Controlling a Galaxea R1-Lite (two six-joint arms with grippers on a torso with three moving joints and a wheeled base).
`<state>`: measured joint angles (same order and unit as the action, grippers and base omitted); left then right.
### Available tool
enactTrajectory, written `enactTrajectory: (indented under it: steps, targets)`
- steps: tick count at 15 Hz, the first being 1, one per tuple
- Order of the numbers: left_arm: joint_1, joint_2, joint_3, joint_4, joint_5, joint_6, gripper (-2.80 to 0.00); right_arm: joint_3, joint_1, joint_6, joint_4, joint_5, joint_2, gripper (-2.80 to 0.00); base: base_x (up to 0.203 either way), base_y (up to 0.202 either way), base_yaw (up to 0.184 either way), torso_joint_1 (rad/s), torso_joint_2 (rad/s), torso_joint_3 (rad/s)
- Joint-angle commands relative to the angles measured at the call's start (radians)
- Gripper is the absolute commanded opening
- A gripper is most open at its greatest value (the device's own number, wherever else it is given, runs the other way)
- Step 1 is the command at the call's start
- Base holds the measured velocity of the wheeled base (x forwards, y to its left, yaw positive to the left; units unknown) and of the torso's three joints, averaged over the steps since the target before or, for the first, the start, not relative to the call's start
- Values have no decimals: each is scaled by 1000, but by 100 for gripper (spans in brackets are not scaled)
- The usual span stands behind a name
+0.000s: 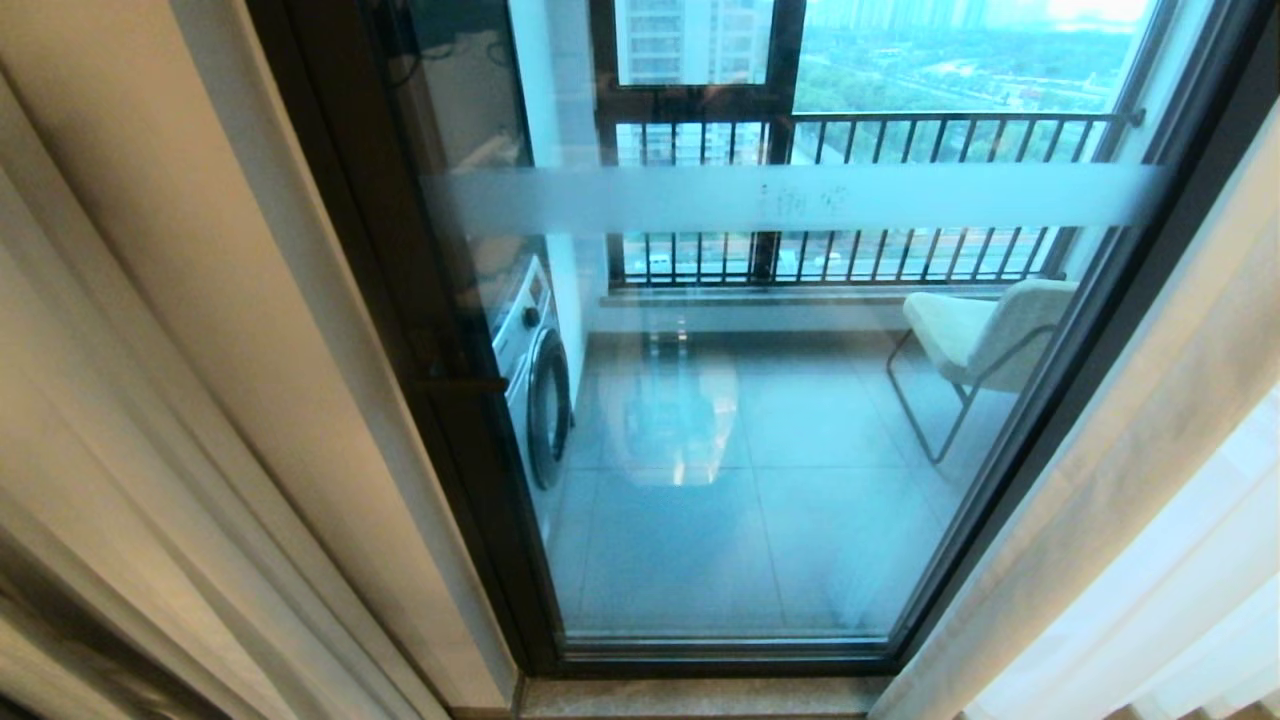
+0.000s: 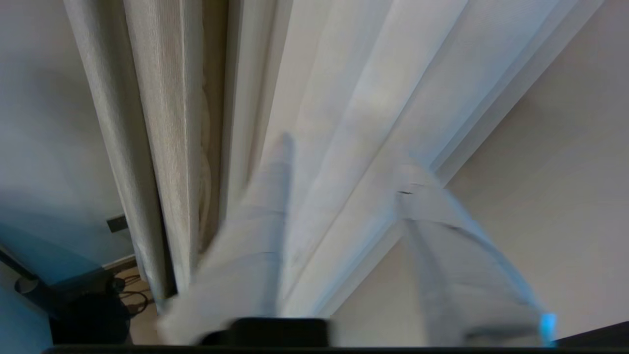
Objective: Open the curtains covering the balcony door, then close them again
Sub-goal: Close the inner curtains on both sides
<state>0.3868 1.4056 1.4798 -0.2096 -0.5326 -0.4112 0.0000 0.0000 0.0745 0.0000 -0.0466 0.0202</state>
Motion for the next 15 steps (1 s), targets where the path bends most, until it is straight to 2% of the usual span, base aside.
enactTrajectory:
  steps: [1, 8, 15]
  targets:
    - [1, -2, 1, -1, -7, -17, 0, 0, 0, 1, 0, -1, 0, -280, 0, 0, 0, 0, 0, 0]
    - [23, 24, 39, -2, -20, -15, 0, 0, 0, 1, 0, -1, -2, -280, 0, 0, 0, 0, 0, 0]
    - [54, 183, 226, -29, -15, -22, 0, 0, 0, 1, 0, -1, 3, -280, 0, 0, 0, 0, 0, 0]
